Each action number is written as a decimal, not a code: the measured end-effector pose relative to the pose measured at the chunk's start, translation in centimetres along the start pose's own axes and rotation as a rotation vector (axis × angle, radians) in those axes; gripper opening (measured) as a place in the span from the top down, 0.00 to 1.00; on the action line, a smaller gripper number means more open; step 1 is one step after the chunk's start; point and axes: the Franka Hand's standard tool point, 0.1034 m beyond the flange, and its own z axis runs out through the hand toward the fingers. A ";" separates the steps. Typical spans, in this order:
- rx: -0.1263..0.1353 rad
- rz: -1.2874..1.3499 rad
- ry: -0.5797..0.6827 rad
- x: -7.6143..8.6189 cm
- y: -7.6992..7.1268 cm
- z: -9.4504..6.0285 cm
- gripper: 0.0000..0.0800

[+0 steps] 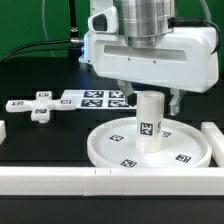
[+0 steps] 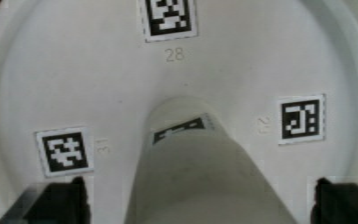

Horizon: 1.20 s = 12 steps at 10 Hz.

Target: Assemble round table

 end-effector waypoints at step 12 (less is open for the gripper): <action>-0.013 -0.562 0.016 -2.2 2.3 -1.5 0.19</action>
Offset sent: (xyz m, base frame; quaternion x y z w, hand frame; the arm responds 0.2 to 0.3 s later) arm -0.0377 -0.0097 0.0201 -0.0191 0.0276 -0.1020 0.9942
